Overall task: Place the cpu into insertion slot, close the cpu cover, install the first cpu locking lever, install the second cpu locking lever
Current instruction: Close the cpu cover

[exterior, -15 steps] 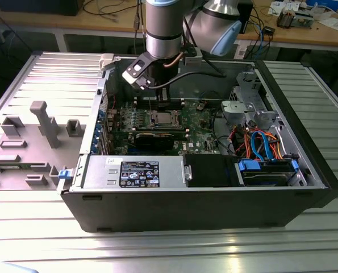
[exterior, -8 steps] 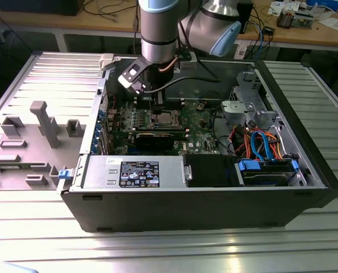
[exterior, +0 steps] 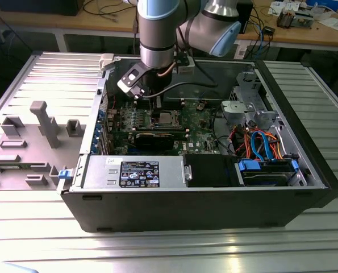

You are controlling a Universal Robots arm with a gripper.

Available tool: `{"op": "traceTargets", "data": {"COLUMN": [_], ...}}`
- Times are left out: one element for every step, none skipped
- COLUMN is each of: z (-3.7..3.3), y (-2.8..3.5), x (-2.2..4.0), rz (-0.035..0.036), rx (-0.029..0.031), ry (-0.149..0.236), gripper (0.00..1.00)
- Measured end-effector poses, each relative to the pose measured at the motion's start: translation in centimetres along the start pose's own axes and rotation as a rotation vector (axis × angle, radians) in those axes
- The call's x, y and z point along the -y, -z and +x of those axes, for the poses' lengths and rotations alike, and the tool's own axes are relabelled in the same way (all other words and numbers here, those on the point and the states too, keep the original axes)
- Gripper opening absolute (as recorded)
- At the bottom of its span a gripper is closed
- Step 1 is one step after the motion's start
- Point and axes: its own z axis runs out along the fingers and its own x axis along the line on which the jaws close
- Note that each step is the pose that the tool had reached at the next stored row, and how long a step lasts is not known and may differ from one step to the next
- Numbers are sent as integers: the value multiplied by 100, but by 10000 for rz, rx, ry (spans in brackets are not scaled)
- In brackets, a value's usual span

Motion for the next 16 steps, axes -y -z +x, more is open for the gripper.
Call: {"op": "traceTargets", "data": {"z": [0,0,-1,-4,-4,-3,-1,3,3,5,7,7,7,4,2,0], "y": [-14,-33,-51,-79,-84,-87,-74,-35,13,41,61,68,68,68,68,67], "x": [2,4,4,6,6,6,4,1,2,2,2,0,-7,-44,-68,-104], "rz": [1,1,4,15,13,8,1,-17,2,3,7,9,10,12,12,11], "rx": [0,1,4,17,13,9,-2,-16,16,32,60,74,88,90,90,90], "ry": [6,15,27,43,45,45,44,44,44,44,44,46,46,45,47,44], "gripper": [11,11,11,11,11,11,11,11,11,11,11,11,11,11,11,11]}}
